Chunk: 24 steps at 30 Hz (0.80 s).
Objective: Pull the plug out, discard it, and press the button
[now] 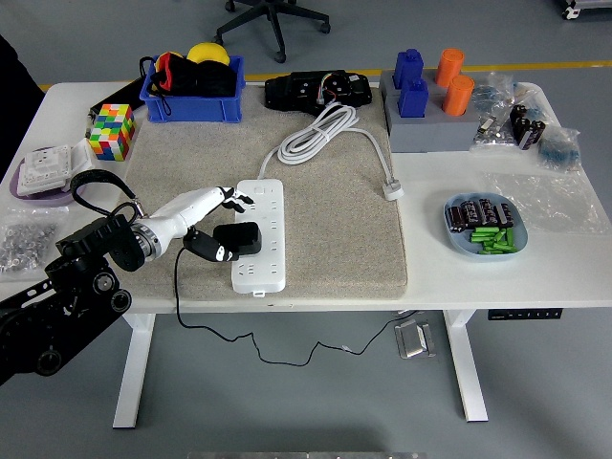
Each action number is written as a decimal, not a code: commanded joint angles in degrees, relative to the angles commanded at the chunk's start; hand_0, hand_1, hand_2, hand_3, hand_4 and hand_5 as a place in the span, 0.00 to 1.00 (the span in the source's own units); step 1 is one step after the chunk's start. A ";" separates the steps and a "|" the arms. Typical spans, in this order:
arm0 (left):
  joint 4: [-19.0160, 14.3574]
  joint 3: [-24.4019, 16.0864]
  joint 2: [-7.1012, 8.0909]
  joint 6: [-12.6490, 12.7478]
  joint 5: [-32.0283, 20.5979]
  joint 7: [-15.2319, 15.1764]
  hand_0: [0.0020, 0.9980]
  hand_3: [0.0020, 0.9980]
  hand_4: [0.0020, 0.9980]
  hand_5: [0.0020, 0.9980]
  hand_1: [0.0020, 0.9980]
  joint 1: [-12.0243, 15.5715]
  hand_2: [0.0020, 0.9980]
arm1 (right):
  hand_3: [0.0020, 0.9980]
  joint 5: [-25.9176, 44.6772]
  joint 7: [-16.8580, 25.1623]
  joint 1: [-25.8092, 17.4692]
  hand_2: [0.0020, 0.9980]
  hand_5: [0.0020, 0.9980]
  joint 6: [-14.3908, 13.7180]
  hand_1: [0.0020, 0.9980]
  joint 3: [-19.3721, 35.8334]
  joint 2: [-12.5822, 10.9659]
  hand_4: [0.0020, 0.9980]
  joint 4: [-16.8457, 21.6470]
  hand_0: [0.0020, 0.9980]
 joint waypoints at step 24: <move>-1.44 0.42 0.50 1.23 -2.49 -1.21 0.42 0.51 0.64 0.00 0.32 -0.70 0.32 | 0.71 -0.02 -0.01 -0.13 0.72 0.66 -0.02 0.73 -0.11 -0.03 0.89 -0.02 0.77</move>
